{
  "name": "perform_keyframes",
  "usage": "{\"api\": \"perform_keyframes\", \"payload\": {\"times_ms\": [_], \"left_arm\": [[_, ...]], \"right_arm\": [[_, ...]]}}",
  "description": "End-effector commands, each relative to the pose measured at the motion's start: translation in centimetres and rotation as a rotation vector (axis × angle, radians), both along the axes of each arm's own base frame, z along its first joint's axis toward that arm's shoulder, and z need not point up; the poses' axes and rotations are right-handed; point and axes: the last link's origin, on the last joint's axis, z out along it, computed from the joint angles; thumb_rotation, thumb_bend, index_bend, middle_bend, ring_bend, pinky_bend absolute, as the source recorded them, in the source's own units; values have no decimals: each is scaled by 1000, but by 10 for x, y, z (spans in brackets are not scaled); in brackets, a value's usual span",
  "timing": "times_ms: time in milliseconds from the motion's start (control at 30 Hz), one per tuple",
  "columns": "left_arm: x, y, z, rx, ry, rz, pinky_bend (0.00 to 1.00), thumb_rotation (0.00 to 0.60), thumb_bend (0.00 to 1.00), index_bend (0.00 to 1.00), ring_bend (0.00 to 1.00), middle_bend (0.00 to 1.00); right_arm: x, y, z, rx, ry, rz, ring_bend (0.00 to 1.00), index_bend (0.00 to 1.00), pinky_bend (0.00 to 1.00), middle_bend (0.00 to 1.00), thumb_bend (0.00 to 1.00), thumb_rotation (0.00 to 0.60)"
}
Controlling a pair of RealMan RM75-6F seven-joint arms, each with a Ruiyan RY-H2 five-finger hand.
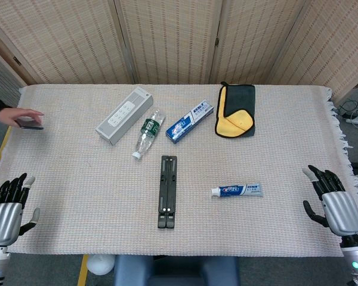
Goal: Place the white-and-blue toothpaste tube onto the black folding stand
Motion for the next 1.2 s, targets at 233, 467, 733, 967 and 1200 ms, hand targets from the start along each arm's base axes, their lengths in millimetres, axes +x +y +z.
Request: {"api": "perform_keyframes", "payload": {"times_ms": [233,467,733,967,1200], "left_arm": [[-1,-1,0,0,-1,-2,0,600,490,0,0,0],[0,-2,-1,-5,-6,-8,0,600,490,0,0,0],[-5,-7,-1,-11,-7,8,0,600,490,0,0,0],[-8,-10,1,-13,-15,23,0,600,490,0,0,0],[-9,-12,1,-28,-24,36,0,600,488,33,0,0]], "right_arm": [[3,-3,-1,12,13,-4,114,0,75,76,491,600],[12,-15,-14,55,34,0,155,25,88,123,486,600],[30,-44,-54,189,47,29,211,69,179,153,476,600],[40,-69,-96,314,63,31,212,103,227,180,255,600],[42,-86,-127,356,133,34,291,221,283,267,238,600]]}}
